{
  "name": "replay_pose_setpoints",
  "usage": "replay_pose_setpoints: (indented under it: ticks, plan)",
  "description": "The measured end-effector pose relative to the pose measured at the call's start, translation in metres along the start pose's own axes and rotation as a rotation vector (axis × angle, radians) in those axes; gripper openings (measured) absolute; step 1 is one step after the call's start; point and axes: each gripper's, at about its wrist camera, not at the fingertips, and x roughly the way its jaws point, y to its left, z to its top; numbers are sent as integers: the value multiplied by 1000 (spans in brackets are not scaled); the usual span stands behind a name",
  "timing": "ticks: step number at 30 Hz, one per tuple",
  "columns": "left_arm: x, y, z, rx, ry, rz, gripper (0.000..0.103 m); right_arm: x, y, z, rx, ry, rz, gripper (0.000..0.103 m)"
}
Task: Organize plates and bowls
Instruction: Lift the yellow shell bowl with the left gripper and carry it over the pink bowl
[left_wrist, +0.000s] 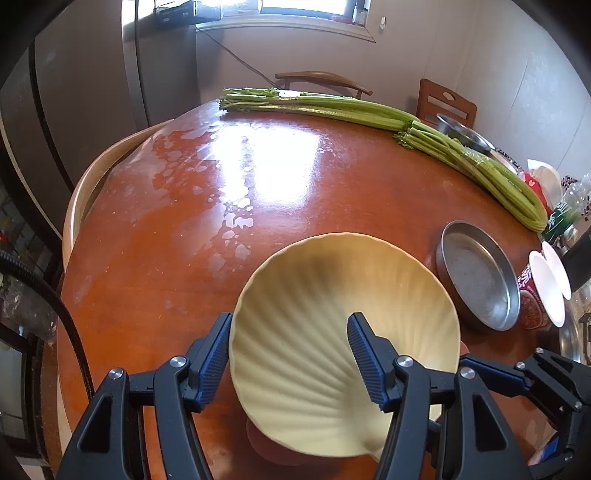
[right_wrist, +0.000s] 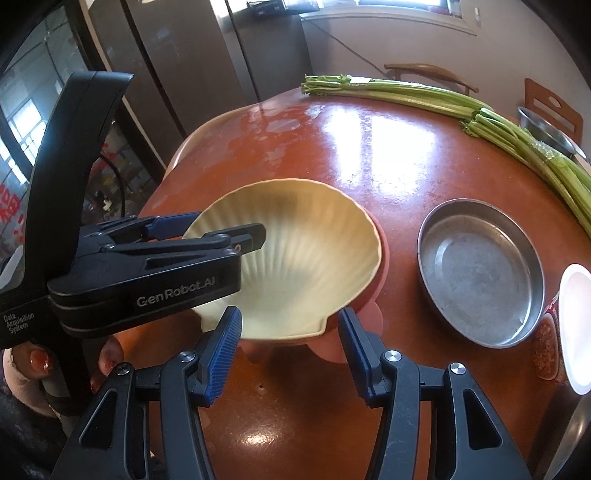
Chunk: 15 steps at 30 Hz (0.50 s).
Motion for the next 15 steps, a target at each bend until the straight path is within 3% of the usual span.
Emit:
replay_pose_setpoints:
  ticks: [15]
  plan:
    - [15, -2, 7, 2, 8, 9, 63, 3, -2, 1, 0, -6, -4, 58]
